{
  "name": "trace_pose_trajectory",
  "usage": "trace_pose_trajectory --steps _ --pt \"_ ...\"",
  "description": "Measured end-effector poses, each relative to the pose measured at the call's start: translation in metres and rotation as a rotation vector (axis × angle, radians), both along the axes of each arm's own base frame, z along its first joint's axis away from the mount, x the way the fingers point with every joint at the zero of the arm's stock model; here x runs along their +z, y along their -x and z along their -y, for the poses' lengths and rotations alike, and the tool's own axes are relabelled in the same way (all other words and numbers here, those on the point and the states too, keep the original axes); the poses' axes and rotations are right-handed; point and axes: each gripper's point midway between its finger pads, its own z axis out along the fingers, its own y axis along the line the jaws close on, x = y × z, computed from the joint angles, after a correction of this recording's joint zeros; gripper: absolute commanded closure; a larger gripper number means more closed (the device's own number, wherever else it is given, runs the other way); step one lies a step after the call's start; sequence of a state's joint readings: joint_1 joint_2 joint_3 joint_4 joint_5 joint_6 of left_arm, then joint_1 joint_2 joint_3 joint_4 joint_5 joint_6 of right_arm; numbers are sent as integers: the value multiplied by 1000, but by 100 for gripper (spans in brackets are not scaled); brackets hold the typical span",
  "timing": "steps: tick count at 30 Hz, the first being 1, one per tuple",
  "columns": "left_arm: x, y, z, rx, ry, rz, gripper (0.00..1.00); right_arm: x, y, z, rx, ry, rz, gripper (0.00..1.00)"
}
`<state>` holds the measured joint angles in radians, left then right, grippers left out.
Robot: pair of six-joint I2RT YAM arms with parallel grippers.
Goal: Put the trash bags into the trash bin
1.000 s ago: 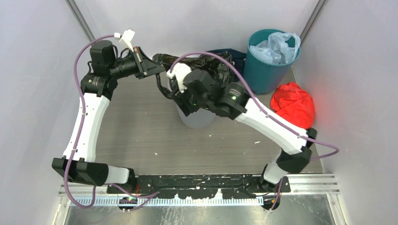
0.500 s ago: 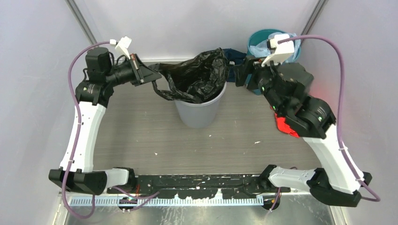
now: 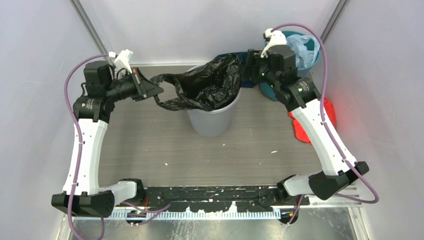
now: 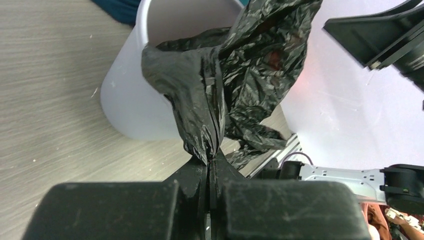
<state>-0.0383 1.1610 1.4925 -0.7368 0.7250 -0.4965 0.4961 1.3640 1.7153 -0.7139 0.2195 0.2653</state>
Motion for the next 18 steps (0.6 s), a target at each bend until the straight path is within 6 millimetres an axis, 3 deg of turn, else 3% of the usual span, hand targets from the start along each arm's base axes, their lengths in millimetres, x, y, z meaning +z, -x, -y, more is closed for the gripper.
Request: trace_pose_trajectory --steps 5,8,13,18 --pt "-17 -5 -11 27 -19 -41 100 4 -18 24 -23 -89 17 31" --pt "-22 -10 -20 56 -27 -51 100 4 -24 29 -14 -129 14 33" --pt "-33 -14 -29 83 -54 -64 100 2 -31 15 56 -176 3 35" --pt "-47 -15 -33 98 -73 -94 100 -20 -42 -1 118 -192 -53 38"
